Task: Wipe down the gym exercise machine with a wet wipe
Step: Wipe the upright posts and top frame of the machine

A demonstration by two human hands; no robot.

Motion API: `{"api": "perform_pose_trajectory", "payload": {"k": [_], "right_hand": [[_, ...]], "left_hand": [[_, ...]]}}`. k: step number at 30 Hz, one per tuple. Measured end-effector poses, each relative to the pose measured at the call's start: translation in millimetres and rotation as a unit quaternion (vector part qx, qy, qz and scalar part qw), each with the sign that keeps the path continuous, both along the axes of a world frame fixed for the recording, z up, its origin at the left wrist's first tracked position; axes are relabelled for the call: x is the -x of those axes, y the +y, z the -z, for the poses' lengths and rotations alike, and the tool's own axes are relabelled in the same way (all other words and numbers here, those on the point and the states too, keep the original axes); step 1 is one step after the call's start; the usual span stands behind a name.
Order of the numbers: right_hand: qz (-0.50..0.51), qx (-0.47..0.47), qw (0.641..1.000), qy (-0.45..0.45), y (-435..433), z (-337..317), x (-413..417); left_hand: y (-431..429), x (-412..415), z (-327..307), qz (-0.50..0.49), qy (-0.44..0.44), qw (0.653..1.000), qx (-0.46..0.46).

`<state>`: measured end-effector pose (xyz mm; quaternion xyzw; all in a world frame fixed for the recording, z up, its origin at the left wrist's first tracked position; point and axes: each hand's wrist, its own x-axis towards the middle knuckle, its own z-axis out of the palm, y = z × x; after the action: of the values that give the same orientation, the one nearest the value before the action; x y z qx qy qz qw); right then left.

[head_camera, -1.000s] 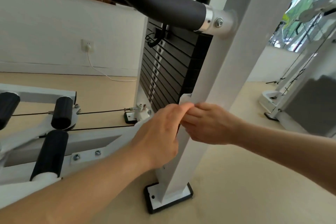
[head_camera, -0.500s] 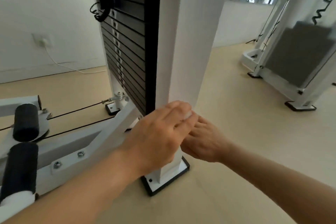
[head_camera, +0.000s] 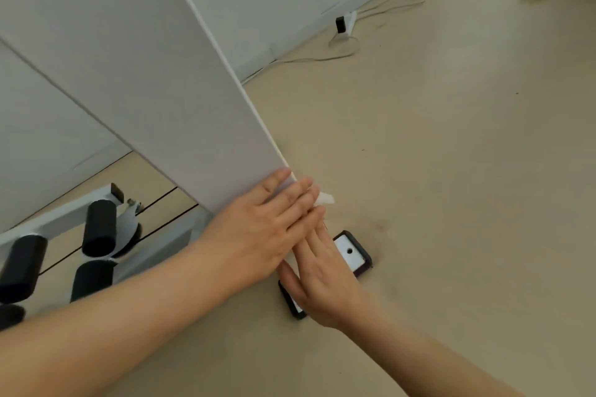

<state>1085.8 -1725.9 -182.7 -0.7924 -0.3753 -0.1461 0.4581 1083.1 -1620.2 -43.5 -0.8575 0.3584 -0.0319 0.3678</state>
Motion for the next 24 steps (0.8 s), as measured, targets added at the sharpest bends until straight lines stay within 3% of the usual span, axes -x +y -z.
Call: {"api": "perform_pose_trajectory", "payload": {"k": [2, 4, 8, 11, 16, 18, 21, 24], "right_hand": [[-0.03, -0.069, 0.99, 0.118, -6.5, 15.7, 2.0], [-0.033, -0.121, 0.956, 0.266, -16.1, 31.0, -3.3], [-0.027, -0.037, 0.93, 0.365, -28.2, 67.7, -17.7], [-0.029, -0.046, 0.913, 0.404, -27.1, 61.2, -19.1], [-0.103, -0.224, 0.9, 0.359, -6.6, 5.0, -25.0], [-0.11, -0.188, 0.907, 0.36, -11.1, 20.8, -28.3], [-0.088, -0.084, 0.894, 0.431, -26.7, 41.8, -33.0], [-0.146, -0.154, 0.907, 0.363, -17.8, -5.6, -43.8]], "left_hand": [[-4.3, -3.2, 8.3, -0.017, 0.002, 1.0, -0.014], [-6.4, -5.4, 10.0, -0.029, -0.012, 0.999, -0.014], [-13.0, -11.3, 13.2, -0.02, -0.022, 0.999, -0.026], [-20.6, -28.0, 17.0, 0.0, -0.035, 0.997, -0.075], [-27.8, -38.2, 16.5, 0.008, -0.039, 0.992, -0.116], [-28.2, -30.6, 9.9, -0.003, -0.053, 0.992, -0.115], [-22.9, -24.3, -12.8, -0.012, -0.067, 0.993, -0.092], [-19.7, -24.3, -29.0, -0.017, -0.063, 0.995, -0.076]]}}
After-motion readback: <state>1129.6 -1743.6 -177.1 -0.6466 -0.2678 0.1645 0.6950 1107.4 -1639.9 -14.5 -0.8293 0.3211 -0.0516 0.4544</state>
